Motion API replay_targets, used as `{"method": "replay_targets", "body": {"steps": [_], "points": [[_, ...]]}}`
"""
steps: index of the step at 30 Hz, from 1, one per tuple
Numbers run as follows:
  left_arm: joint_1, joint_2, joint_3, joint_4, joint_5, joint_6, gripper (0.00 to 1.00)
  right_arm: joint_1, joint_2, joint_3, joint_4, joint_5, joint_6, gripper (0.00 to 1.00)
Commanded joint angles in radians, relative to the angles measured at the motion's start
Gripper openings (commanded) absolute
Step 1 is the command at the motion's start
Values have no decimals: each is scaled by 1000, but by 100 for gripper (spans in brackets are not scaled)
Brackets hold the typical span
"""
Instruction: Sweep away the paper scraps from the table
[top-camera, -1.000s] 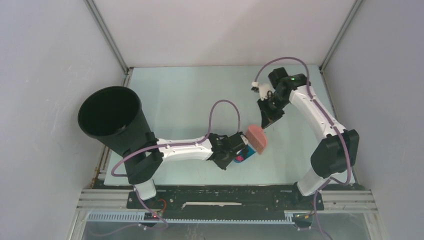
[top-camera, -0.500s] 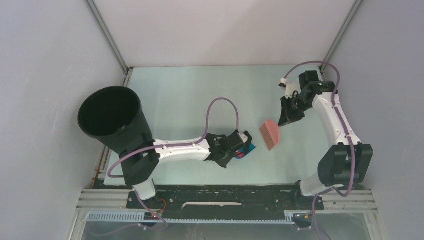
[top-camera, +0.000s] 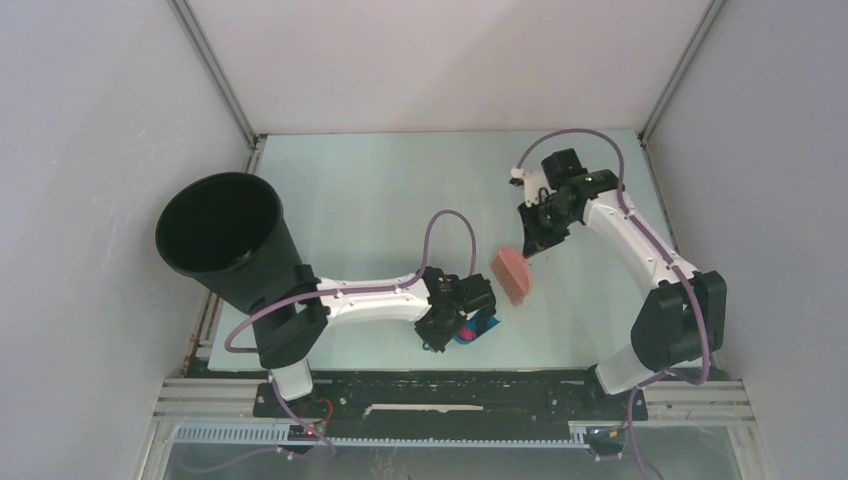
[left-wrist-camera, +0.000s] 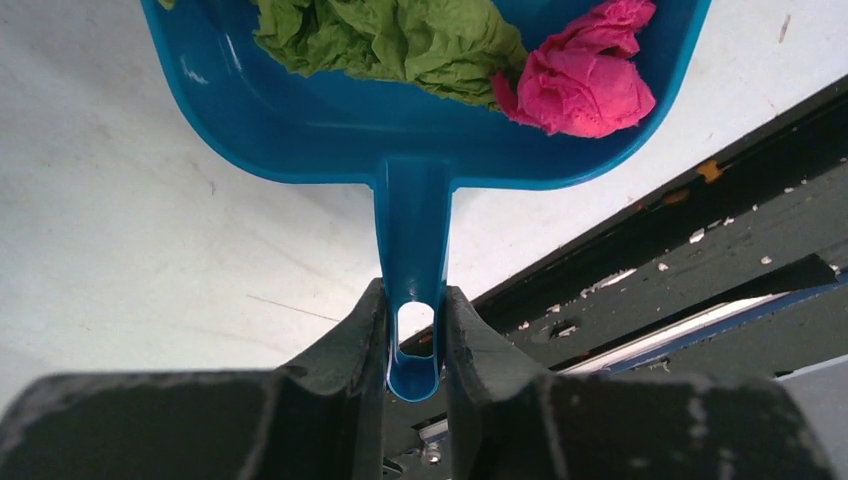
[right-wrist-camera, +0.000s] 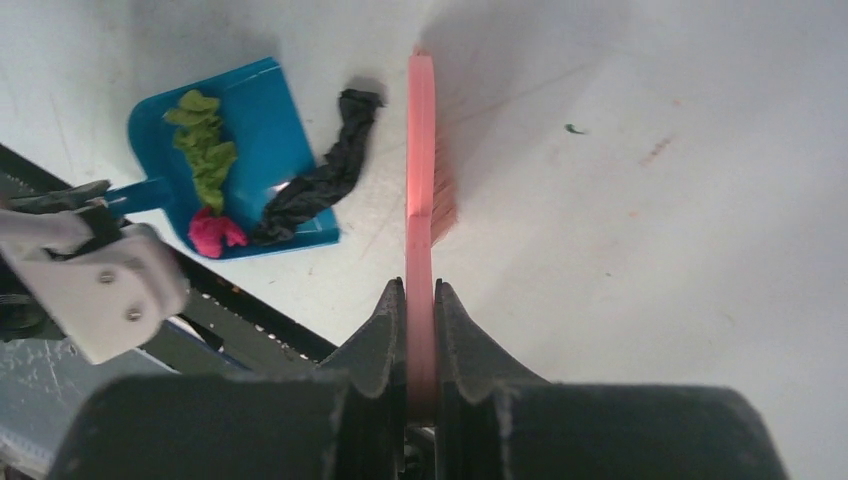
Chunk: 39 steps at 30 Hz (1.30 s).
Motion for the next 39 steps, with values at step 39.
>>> {"method": "replay_targets", "body": {"steps": [39], "points": [[-33, -79, -180, 586, -174, 27, 0, -94, -202, -39, -109, -275, -20, 0]]}}
